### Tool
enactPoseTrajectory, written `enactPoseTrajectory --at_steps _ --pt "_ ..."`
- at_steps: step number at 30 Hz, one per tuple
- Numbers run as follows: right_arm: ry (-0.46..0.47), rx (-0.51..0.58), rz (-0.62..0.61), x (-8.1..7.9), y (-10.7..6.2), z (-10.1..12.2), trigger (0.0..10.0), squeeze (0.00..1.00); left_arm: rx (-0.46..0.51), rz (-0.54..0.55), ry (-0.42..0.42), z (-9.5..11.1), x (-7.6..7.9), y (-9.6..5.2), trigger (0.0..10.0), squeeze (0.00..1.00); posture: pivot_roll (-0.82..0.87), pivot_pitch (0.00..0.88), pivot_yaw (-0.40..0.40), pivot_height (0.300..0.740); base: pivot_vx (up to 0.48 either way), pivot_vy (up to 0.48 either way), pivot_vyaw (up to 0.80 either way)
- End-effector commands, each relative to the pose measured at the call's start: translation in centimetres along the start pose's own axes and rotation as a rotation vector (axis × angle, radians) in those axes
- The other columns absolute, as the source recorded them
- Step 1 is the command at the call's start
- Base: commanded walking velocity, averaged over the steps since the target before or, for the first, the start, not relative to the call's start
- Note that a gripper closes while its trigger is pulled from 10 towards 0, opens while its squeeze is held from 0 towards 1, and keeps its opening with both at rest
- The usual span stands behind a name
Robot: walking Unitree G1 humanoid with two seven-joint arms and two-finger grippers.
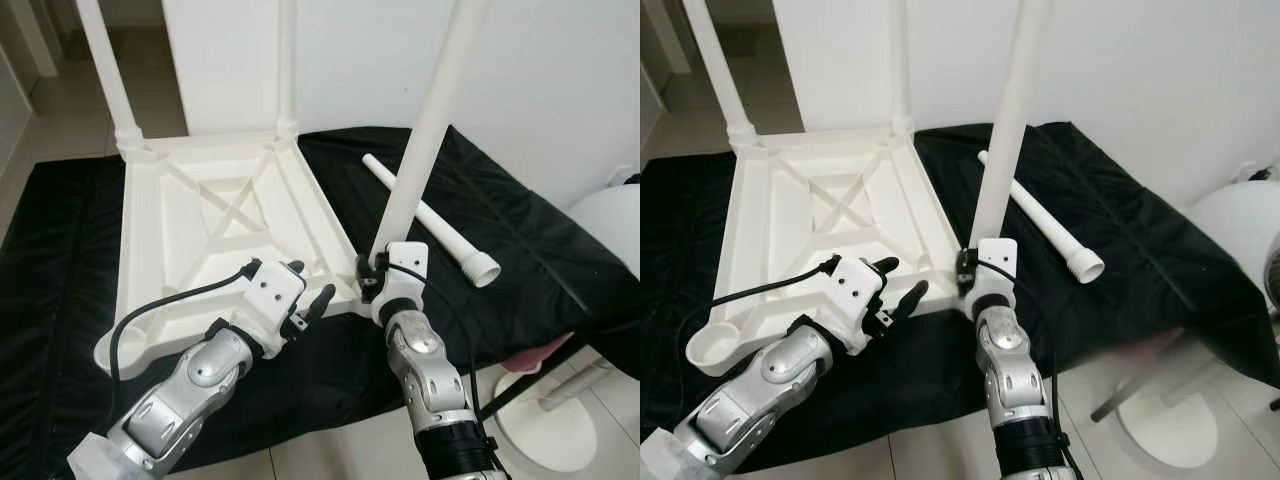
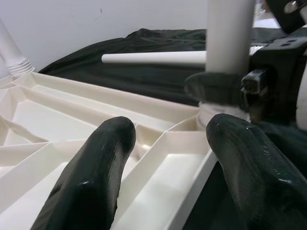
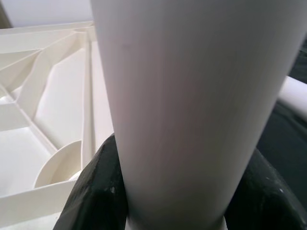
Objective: Building children table
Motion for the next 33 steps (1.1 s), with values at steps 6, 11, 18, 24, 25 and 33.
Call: enactPoseTrajectory --at_steps 6,11,18,24,25,33 --pt "0.02 -0.022 -0.089 1.5 -0.6 -0.3 10.0 0.0 -0.026 -0.233 0.003 -0.4 2.3 -0.2 10.0 0.0 0.0 0.028 -0.018 0.74 0.0 0.0 0.0" --pt "0.045 -0.002 -0.057 1.4 -0.5 0.1 10.0 1.0 -0.027 -0.234 0.002 -0.4 2.4 -0.3 10.0 0.0 0.01 0.027 -0.02 0.74 0.0 0.0 0.0" --pt "0.018 0.062 0.188 1.0 0.2 1.7 10.0 0.0 -0.026 -0.225 0.0 -0.4 2.3 -0.2 10.0 0.0 0.0 0.026 -0.031 0.74 0.0 0.0 0.0" --pt "0.014 0.058 0.313 1.3 0.4 1.8 10.0 0.0 -0.024 -0.221 0.0 -0.4 2.3 -0.2 10.0 0.0 0.0 0.025 -0.033 0.74 0.0 0.0 0.0" --pt "0.0 0.067 0.355 1.3 0.5 2.0 10.0 0.0 -0.025 -0.22 0.0 -0.5 2.3 -0.3 10.0 0.0 0.0 0.025 -0.033 0.74 0.0 0.0 0.0" --pt "-0.154 0.065 0.629 1.5 0.5 1.5 10.0 0.0 -0.021 -0.221 0.001 -0.4 2.2 -0.1 10.0 0.0 0.0 0.02 -0.033 0.74 0.0 0.0 0.0"
Point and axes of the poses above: a point about 5 cm out from each wrist's last joint towards the gripper, its own y axis pointing out of the wrist towards the gripper, its own z axis along the axis of the wrist's last joint, x = y × z, the point moved 5 cm from there along y, pointing out of the wrist towards the gripper, and after that the axes turned 5 degrees about -y, right-handed, at the moved point
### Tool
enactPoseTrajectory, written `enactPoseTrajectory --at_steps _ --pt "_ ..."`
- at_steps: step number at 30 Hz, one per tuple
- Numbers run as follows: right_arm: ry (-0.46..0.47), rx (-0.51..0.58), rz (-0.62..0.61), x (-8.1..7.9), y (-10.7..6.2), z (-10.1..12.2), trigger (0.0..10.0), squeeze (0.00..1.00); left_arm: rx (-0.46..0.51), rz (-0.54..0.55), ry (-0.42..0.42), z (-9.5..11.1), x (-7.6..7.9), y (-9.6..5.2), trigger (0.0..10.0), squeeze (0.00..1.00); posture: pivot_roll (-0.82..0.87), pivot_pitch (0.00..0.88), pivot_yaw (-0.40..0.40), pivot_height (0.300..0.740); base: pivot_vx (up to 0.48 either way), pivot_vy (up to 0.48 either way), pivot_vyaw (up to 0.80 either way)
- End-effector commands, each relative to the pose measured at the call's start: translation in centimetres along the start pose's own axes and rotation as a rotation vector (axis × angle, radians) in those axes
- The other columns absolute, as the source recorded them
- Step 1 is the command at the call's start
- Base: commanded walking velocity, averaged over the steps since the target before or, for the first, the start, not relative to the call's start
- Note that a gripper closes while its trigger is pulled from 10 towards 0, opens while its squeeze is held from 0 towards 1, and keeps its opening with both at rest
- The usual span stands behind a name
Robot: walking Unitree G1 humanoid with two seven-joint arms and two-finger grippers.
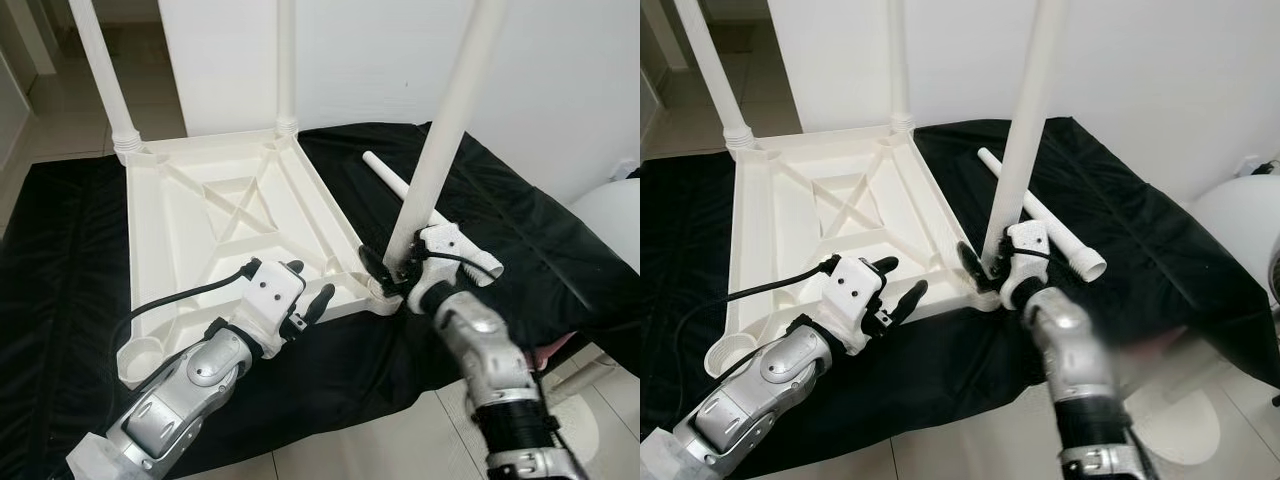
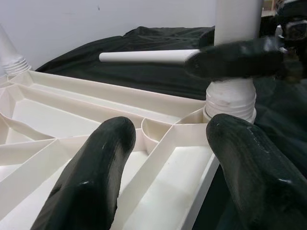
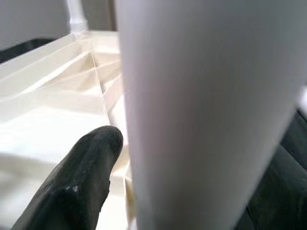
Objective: Building children table
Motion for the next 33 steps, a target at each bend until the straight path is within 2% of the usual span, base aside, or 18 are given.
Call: enactPoseTrajectory --at_steps 1,7,8,9,10,11,12,13,23,24,25,27,33 --pt "-0.021 -0.023 0.114 -0.5 0.0 -0.9 10.0 0.0 -0.021 -0.221 0.005 -0.3 2.2 -0.1 10.0 0.0 0.0 0.02 -0.033 0.74 0.0 0.0 0.0" --pt "-0.053 -0.06 0.191 -0.1 0.2 -1.7 10.0 0.0 -0.018 -0.222 0.01 -0.2 2.1 0.0 10.0 0.0 0.0 0.015 -0.033 0.74 0.0 0.0 0.0" --pt "-0.065 -0.074 0.202 0.1 0.2 -2.0 5.3 0.0 -0.018 -0.221 0.012 -0.2 2.1 0.0 10.0 0.0 0.01 0.01 -0.034 0.74 0.0 0.0 0.0" --pt "-0.065 -0.074 0.202 0.1 0.2 -2.0 5.3 0.0 -0.018 -0.221 0.012 -0.2 2.1 0.0 10.0 0.0 0.01 0.01 -0.034 0.74 0.0 0.0 0.0" --pt "-0.073 -0.085 0.208 0.3 0.3 -2.2 3.8 0.0 -0.018 -0.22 0.014 -0.2 2.0 0.0 10.0 0.0 0.01 0.01 -0.034 0.74 0.0 0.0 0.0" --pt "-0.078 -0.091 0.213 0.5 0.3 -2.3 3.3 0.0 -0.018 -0.219 0.014 -0.2 2.0 0.0 10.0 0.0 0.01 0.01 -0.034 0.74 0.0 0.0 0.0" --pt "-0.078 -0.091 0.213 0.5 0.3 -2.3 3.3 0.0 -0.018 -0.219 0.014 -0.2 2.0 0.0 10.0 0.0 0.01 0.01 -0.034 0.74 0.0 0.0 0.0" --pt "-0.085 -0.096 0.215 0.7 0.3 -2.5 0.0 0.0 -0.019 -0.219 0.014 -0.2 2.0 0.0 10.0 0.0 0.01 0.007 -0.037 0.74 0.0 0.0 0.0" --pt "-0.07 -0.115 0.224 0.8 -0.3 -3.6 0.0 0.0 -0.022 -0.223 0.014 -0.4 2.1 -0.2 10.0 0.0 0.01 0.004 -0.039 0.74 0.0 0.0 0.0" --pt "-0.064 -0.112 0.218 0.8 -0.4 -3.7 6.6 0.0 -0.022 -0.224 0.014 -0.4 2.2 -0.2 10.0 0.0 0.01 0.003 -0.038 0.74 0.0 0.0 0.0" --pt "-0.055 -0.114 0.2 0.9 -0.3 -3.9 10.0 0.0 -0.022 -0.226 0.014 -0.4 2.2 -0.2 10.0 0.0 0.01 0.003 -0.038 0.74 0.0 0.0 0.0" --pt "-0.031 -0.14 0.127 1.4 -0.2 -4.5 10.0 0.0 -0.023 -0.229 0.014 -0.4 2.3 -0.2 10.0 0.0 0.01 0.003 -0.038 0.74 0.0 0.0 0.0" --pt "-0.003 -0.13 0.04 1.1 0.0 -4.5 10.0 0.0 -0.026 -0.238 0.01 -0.5 2.5 -0.3 10.0 0.0 0.0 0.005 -0.037 0.74 0.0 0.0 0.0"
Point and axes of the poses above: a point about 5 cm out from each wrist's last joint towards the gripper, its own y axis pointing out of the wrist towards the gripper, its own z axis along the axis of the wrist's last joint, x = y × z, the point moved 5 cm from there along y, pointing out of the wrist towards the gripper, and after that the axes turned 5 degrees about -y, right-handed, at the moved point
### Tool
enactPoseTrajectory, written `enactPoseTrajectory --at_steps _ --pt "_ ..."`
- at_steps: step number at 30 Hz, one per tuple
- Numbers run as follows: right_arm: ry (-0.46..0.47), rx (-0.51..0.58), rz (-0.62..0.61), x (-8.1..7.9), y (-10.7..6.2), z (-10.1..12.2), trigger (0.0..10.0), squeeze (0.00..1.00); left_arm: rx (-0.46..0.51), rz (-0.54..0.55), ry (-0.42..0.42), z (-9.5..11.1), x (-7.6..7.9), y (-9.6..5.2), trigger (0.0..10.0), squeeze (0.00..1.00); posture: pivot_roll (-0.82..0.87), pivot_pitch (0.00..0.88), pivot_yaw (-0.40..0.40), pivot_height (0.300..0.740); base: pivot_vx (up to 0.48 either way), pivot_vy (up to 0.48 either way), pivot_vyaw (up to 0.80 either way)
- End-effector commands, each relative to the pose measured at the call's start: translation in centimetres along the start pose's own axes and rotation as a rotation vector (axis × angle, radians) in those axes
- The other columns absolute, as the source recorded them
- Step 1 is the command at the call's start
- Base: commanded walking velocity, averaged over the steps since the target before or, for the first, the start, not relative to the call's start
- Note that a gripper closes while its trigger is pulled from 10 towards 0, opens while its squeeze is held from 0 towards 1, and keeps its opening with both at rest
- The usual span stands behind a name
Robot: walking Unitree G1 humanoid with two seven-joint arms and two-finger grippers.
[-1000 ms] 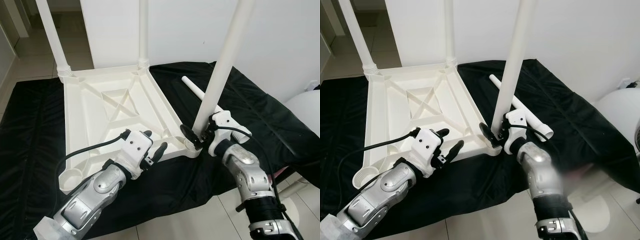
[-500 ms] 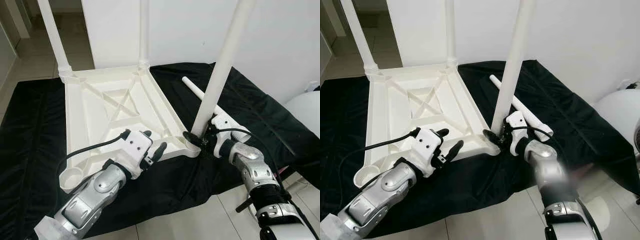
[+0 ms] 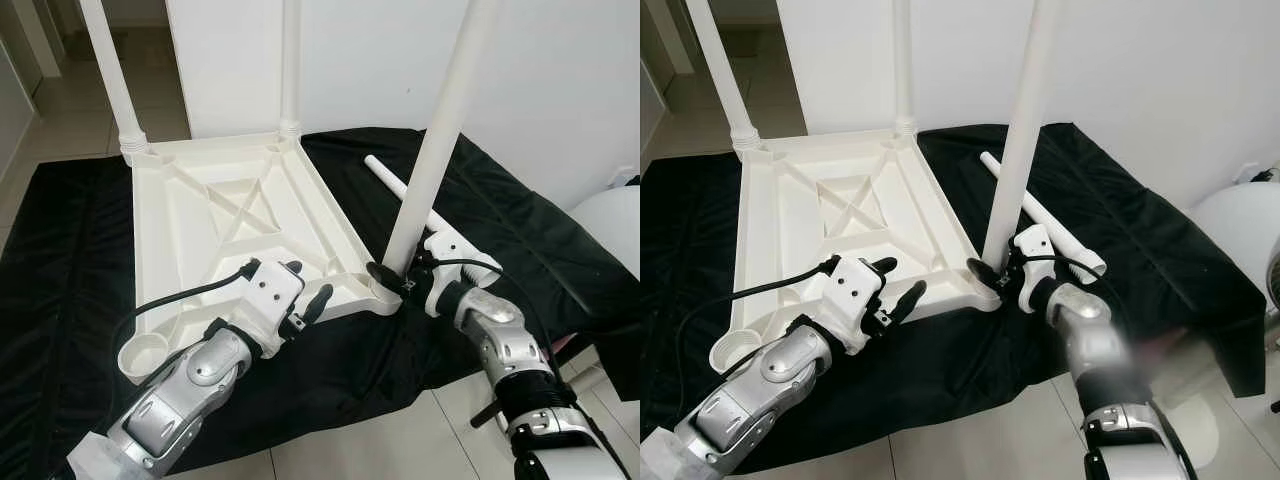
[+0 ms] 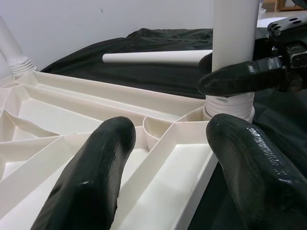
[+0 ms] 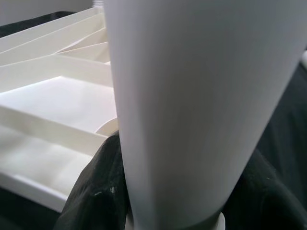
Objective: Building children table
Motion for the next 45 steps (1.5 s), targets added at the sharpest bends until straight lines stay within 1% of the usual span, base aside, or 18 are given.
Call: enactPoseTrajectory --at_steps 1,4,7,8,10,11,12,15,17,18,23,25,30,36,41,42,43,45 --pt "0.03 -0.07 -0.062 0.0 -0.3 -1.6 10.0 0.0 -0.015 -0.243 0.01 -0.2 2.7 -0.3 10.0 0.0 0.0 0.006 -0.038 0.74 0.0 0.0 0.0" --pt "0.055 -0.104 -0.15 0.2 -0.3 -2.0 10.0 0.0 -0.016 -0.246 0.007 -0.2 2.8 -0.4 10.0 0.0 0.0 0.006 -0.038 0.74 0.0 0.0 0.0" --pt "0.089 -0.12 -0.272 0.4 -0.2 -2.1 10.0 0.0 -0.018 -0.249 0.005 -0.3 2.9 -0.4 10.0 0.0 0.0 0.009 -0.037 0.74 0.0 0.0 0.0" --pt "0.095 -0.121 -0.297 0.3 -0.2 -2.0 10.0 0.0 -0.019 -0.25 0.004 -0.3 2.9 -0.4 10.0 0.0 0.0 0.009 -0.037 0.74 0.0 0.0 0.0" --pt "0.097 -0.121 -0.308 0.3 -0.2 -2.0 10.0 0.0 -0.019 -0.25 0.003 -0.3 2.9 -0.4 10.0 0.0 0.0 0.009 -0.037 0.74 0.0 0.0 0.0" --pt "0.12 -0.126 -0.364 0.0 -0.2 -2.0 10.0 0.0 -0.019 -0.253 0.004 -0.3 2.9 -0.4 10.0 0.0 0.0 0.004 -0.04 0.74 0.0 0.0 0.0" --pt "0.12 -0.126 -0.364 0.0 -0.2 -2.0 10.0 0.0 -0.019 -0.253 0.004 -0.3 2.9 -0.4 10.0 0.0 0.0 0.004 -0.04 0.74 0.0 0.0 0.0" --pt "0.163 -0.126 -0.487 -0.8 -0.2 -1.9 10.0 0.0 -0.02 -0.255 0.007 -0.4 3.0 -0.4 10.0 0.0 0.0 0.003 -0.041 0.74 0.0 0.0 0.0" --pt "0.166 -0.124 -0.501 -0.9 -0.2 -1.8 10.0 0.0 -0.02 -0.255 0.007 -0.4 3.0 -0.4 10.0 0.0 0.0 0.003 -0.041 0.74 0.0 0.0 0.0" --pt "0.211 -0.118 -0.589 -1.2 -0.4 -1.8 10.0 0.0 -0.021 -0.258 0.007 -0.4 3.1 -0.4 10.0 0.0 0.01 0.0 -0.044 0.74 0.0 0.0 0.0" --pt "0.231 -0.116 -0.646 -1.3 -0.5 -1.7 10.0 0.0 -0.02 -0.259 0.006 -0.4 3.1 -0.4 10.0 0.0 0.01 0.0 -0.046 0.74 0.0 0.0 0.0" --pt "0.275 -0.085 -0.711 -1.7 -0.2 -0.9 10.0 0.0 -0.019 -0.265 0.007 -0.4 3.3 -0.4 10.0 0.0 0.01 0.0 -0.046 0.74 0.0 0.0 0.0" --pt "0.287 -0.076 -0.711 -2.1 0.1 -0.4 10.0 0.0 -0.019 -0.27 0.008 -0.4 3.3 -0.3 10.0 0.0 0.01 0.0 -0.045 0.74 0.0 0.0 0.0" --pt "0.28 -0.087 -0.724 -2.0 -0.1 -0.5 10.0 0.0 -0.022 -0.272 0.013 -0.5 3.2 -0.3 10.0 0.0 0.01 0.0 -0.044 0.74 0.0 0.0 0.0" --pt "0.271 -0.071 -0.727 -1.9 -0.1 -0.1 10.0 0.0 -0.02 -0.274 0.015 -0.4 3.2 -0.3 10.0 0.0 0.01 0.0 -0.044 0.74 0.0 0.0 0.0" --pt "0.264 -0.063 -0.719 -1.9 -0.1 0.0 10.0 0.98 -0.021 -0.274 0.015 -0.4 3.2 -0.3 10.0 0.0 0.01 0.0 -0.043 0.74 0.0 0.0 0.0" --pt "0.254 -0.054 -0.708 -1.8 -0.1 0.2 10.0 1.0 -0.021 -0.274 0.016 -0.5 3.2 -0.4 10.0 0.0 0.01 0.0 -0.043 0.74 0.0 0.0 0.0" --pt "0.244 -0.045 -0.694 -1.8 -0.1 0.3 10.0 1.0 -0.021 -0.274 0.017 -0.5 3.2 -0.4 10.0 0.0 0.01 0.0 -0.043 0.74 0.0 0.0 0.0"
Point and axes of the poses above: a point about 5 cm out from each wrist's last joint towards the gripper, its own y axis pointing out of the wrist towards the gripper, its own z axis along the axis of the wrist's last joint, x = y × z, the point moved 5 cm from there along y, pointing out of the wrist towards the gripper, and after that the axes turned 5 degrees about -y, right-handed, at the moved point
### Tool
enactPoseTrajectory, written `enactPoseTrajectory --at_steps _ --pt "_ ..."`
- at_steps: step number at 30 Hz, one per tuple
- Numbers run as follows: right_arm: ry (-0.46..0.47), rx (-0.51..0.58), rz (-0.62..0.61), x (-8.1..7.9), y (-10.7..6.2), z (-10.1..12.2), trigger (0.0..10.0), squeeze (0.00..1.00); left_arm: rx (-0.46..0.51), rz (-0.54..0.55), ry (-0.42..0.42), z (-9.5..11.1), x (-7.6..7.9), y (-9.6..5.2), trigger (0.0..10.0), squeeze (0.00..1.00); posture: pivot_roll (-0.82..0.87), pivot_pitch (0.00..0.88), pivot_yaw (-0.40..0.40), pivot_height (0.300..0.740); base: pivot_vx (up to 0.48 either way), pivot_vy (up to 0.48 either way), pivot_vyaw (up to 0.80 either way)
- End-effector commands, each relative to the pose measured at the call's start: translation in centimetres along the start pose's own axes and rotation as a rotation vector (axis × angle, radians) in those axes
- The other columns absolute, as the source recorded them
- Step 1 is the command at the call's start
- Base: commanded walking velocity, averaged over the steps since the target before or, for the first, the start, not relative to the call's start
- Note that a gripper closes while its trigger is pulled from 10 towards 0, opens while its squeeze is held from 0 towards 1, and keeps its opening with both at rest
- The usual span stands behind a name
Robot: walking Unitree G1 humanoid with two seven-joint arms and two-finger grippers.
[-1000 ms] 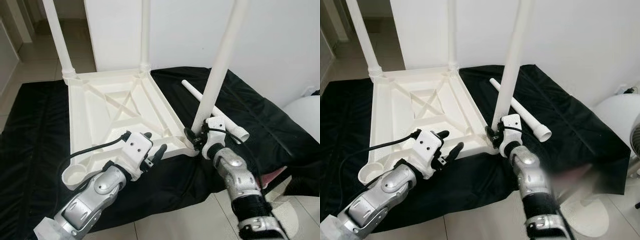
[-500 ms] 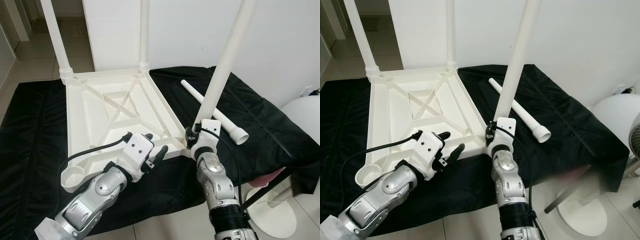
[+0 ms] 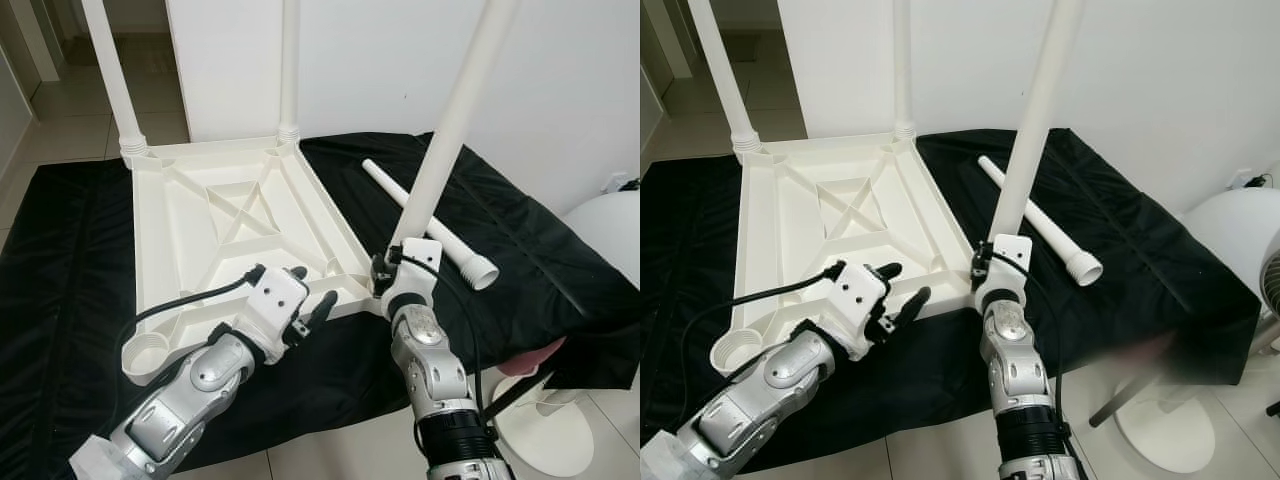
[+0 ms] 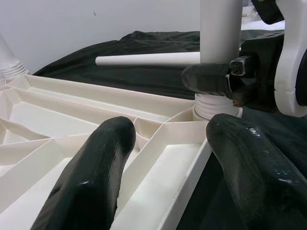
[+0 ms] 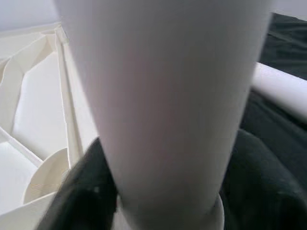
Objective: Building children table
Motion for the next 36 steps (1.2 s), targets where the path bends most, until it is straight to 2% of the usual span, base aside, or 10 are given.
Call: enactPoseTrajectory --at_steps 1,8,9,12,13,14,16,21,27,36 --pt "0.005 0.012 0.002 0.3 -0.2 0.1 10.0 1.0 -0.022 -0.251 0.017 -0.3 2.5 -0.3 10.0 0.0 0.01 0.0 -0.043 0.74 0.0 0.0 0.0" --pt "-0.012 0.048 0.07 1.0 -0.1 0.6 10.0 1.0 -0.023 -0.249 0.021 -0.3 2.4 -0.3 10.0 0.0 0.01 0.0 -0.045 0.74 0.0 0.0 0.0" --pt "-0.011 0.071 0.158 1.0 -0.5 0.8 10.0 1.0 -0.029 -0.254 0.019 -0.5 2.5 -0.4 10.0 0.0 0.01 0.0 -0.045 0.74 0.0 0.0 0.0" --pt "-0.019 0.086 0.185 1.0 -0.6 1.0 10.0 1.0 -0.033 -0.258 0.018 -0.6 2.6 -0.5 10.0 0.0 0.01 0.0 -0.045 0.74 0.0 0.0 0.0" --pt "-0.019 0.101 0.247 1.0 -0.8 1.1 10.0 0.72 -0.04 -0.266 0.014 -0.7 2.7 -0.6 10.0 0.0 0.01 0.0 -0.044 0.74 0.0 0.0 0.0" --pt "-0.019 0.1 0.305 0.9 -0.9 1.1 10.0 0.0 -0.046 -0.267 0.009 -0.9 2.7 -0.7 10.0 0.0 0.0 0.0 -0.039 0.74 0.0 0.0 0.0" --pt "-0.018 0.099 0.346 0.9 -1.0 1.0 10.0 0.0 -0.049 -0.268 0.006 -1.0 2.7 -0.7 10.0 0.0 0.0 0.0 -0.039 0.74 0.0 0.0 0.0" --pt "-0.098 0.113 0.47 1.6 -0.8 1.0 10.0 0.0 -0.062 -0.279 0.011 -1.5 2.8 -0.7 10.0 0.0 0.0 0.0 -0.034 0.74 0.0 0.0 0.0" --pt "-0.147 0.059 0.684 2.1 -0.6 0.2 10.0 0.0 -0.067 -0.288 0.013 -1.5 2.9 -0.8 10.0 0.0 -0.01 0.0 -0.025 0.74 0.0 0.0 0.0" --pt "-0.195 0.057 0.754 1.9 0.2 0.4 10.0 0.0 -0.066 -0.284 0.013 -1.4 2.8 -0.7 10.0 0.0 -0.01 0.003 -0.017 0.74 0.0 0.0 0.0"
Point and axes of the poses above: a point about 5 cm out from each wrist's last joint towards the gripper, its own y axis pointing out of the wrist towards the gripper, its own z axis along the axis of the wrist's last joint, x = y × z, the point moved 5 cm from there along y, pointing out of the wrist towards the gripper, and after that the axes turned 5 degrees about -y, right-handed, at the moved point
